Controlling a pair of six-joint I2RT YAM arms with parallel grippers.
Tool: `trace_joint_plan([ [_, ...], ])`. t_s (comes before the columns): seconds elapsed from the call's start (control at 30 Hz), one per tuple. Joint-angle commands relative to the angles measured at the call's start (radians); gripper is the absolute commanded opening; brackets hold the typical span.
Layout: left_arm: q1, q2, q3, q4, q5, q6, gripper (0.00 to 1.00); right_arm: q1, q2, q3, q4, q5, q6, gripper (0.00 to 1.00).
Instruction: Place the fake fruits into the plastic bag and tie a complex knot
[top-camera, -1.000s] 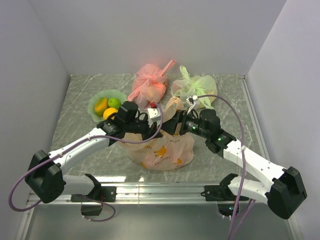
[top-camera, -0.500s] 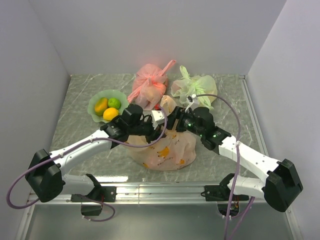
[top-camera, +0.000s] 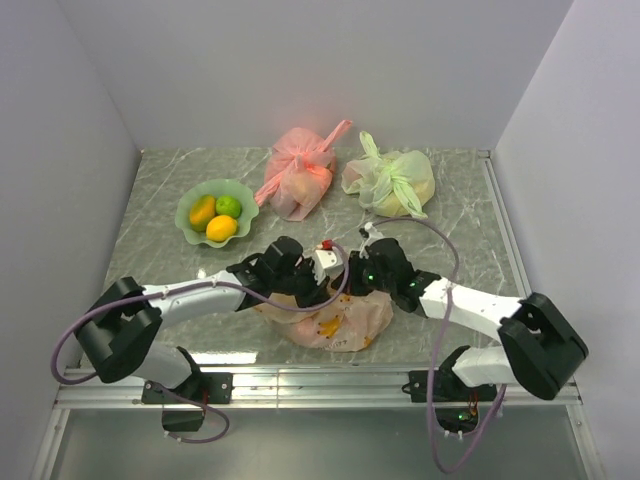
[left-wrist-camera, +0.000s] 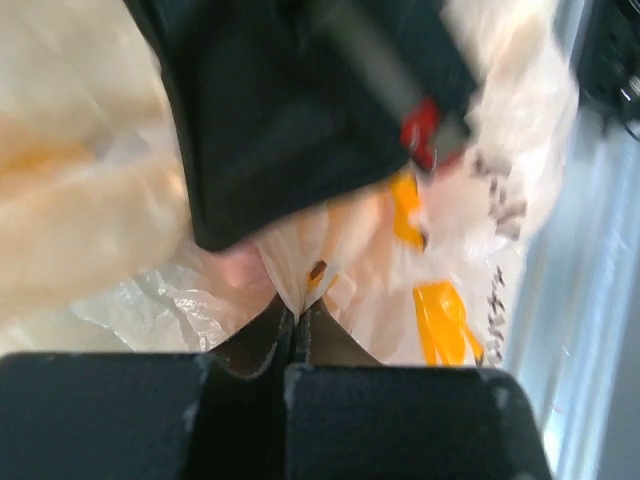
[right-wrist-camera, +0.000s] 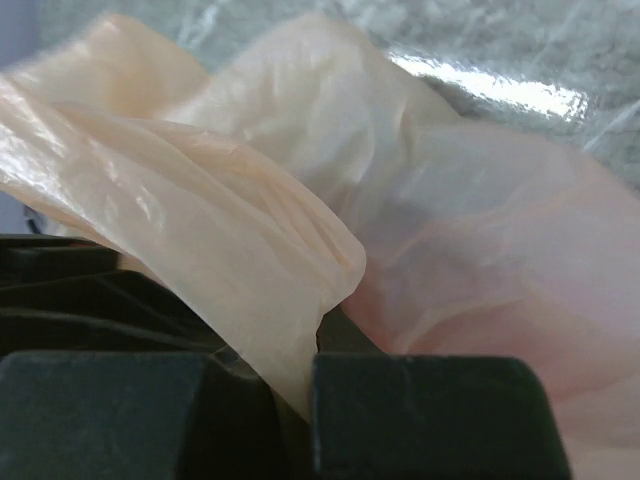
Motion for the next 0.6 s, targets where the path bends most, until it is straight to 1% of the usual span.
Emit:
trace_joint_plan([
  [0.0,-0.004,0.050,-0.001,0.020,-0.047,-0.040,0.00,-0.043,0.069,0.037,0.066,0.064,-0.050,0.00],
  [0.13,-0.004,0.121,0.028,0.010,-0.069,-0.045,0.00,-0.106,0.178,0.136,0.083,0.038,-0.088,0.00],
  [0.23,0.001,0.169,0.034,0.033,-0.092,-0.060,0.00,-0.149,0.262,0.306,0.057,0.009,-0.111,0.00],
  [0.33,0.008,0.204,0.042,0.047,-0.124,-0.060,0.00,-0.178,0.325,0.421,0.047,-0.007,-0.127,0.00],
  [0.37,0.031,0.215,0.050,0.044,-0.125,-0.060,0.00,-0.184,0.336,0.446,0.040,-0.013,-0.125,0.00],
  [0.47,0.079,0.230,0.067,0.029,-0.113,-0.051,0.00,-0.198,0.344,0.485,-0.018,-0.019,-0.104,0.00],
  [0.57,0.067,0.184,0.057,0.009,-0.072,-0.022,0.01,-0.209,0.289,0.425,-0.080,-0.004,-0.049,0.00],
])
